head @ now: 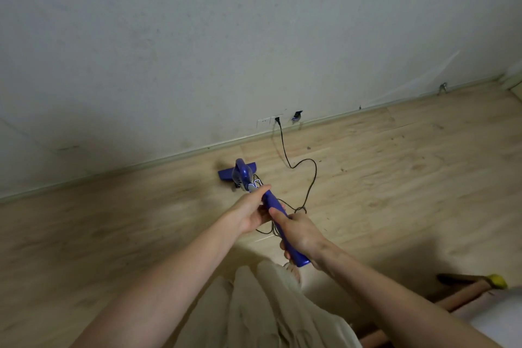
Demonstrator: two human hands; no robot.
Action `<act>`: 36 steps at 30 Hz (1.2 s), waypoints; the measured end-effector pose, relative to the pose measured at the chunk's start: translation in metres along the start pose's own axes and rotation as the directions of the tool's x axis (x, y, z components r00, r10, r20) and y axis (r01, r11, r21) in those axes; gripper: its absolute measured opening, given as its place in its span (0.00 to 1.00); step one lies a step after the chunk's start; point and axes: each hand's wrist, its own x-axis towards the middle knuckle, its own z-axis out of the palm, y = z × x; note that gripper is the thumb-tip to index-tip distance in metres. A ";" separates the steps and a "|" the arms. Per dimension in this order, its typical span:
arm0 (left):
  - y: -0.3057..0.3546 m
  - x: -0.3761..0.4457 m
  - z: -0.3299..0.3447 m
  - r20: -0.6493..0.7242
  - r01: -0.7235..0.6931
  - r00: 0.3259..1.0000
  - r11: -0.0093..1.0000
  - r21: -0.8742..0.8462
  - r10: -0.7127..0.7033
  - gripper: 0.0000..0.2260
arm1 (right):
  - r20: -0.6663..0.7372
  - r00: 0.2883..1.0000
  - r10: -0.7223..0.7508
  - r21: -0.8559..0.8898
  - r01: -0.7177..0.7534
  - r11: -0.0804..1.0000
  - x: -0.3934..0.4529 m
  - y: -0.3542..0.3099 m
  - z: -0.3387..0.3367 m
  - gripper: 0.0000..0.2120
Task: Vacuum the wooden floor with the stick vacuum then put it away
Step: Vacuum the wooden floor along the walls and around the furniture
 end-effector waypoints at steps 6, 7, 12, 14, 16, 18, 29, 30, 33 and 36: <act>0.024 0.018 0.011 0.047 0.012 0.999 1.000 0.018 -0.013 0.10 | -0.014 1.000 0.023 0.036 -0.022 0.999 0.023 -0.018 -0.013 0.22; 0.028 0.022 0.012 0.046 0.006 0.999 1.000 0.023 -0.007 0.10 | -0.014 1.000 0.017 0.046 -0.016 0.999 0.028 -0.021 -0.014 0.22; 0.045 0.044 0.008 -0.017 -0.019 1.000 0.999 0.041 0.020 0.13 | 0.022 1.000 0.004 0.062 -0.006 0.998 0.059 -0.030 -0.007 0.22; 0.052 0.050 0.006 -0.031 -0.025 0.999 0.997 0.070 0.027 0.15 | 0.036 0.999 0.005 0.103 -0.009 0.995 0.067 -0.033 -0.003 0.22; 0.059 0.052 0.007 -0.022 -0.026 0.999 0.996 0.086 0.028 0.16 | 0.047 0.999 0.005 0.120 -0.011 0.993 0.072 -0.037 -0.003 0.22; 0.062 0.053 0.010 -0.008 -0.025 1.000 0.997 0.075 0.025 0.15 | 0.060 0.998 0.001 0.130 -0.009 0.991 0.075 -0.039 -0.009 0.22; 0.039 0.045 0.030 0.003 0.051 0.999 0.998 0.038 -0.051 0.16 | 0.111 0.992 0.053 0.098 -0.064 0.993 0.050 -0.024 -0.040 0.21; 0.039 0.043 0.031 0.017 0.062 0.998 0.998 0.029 -0.063 0.16 | 0.115 0.992 0.049 0.089 -0.060 0.994 0.048 -0.024 -0.044 0.21; 0.039 0.044 0.037 0.028 0.065 0.997 0.997 0.040 -0.066 0.15 | 0.102 0.994 0.040 0.084 -0.048 0.995 0.048 -0.025 -0.051 0.21; 0.045 0.048 0.039 0.009 0.044 0.999 0.998 0.037 -0.045 0.15 | 0.092 0.995 0.026 0.089 -0.034 0.995 0.057 -0.028 -0.050 0.21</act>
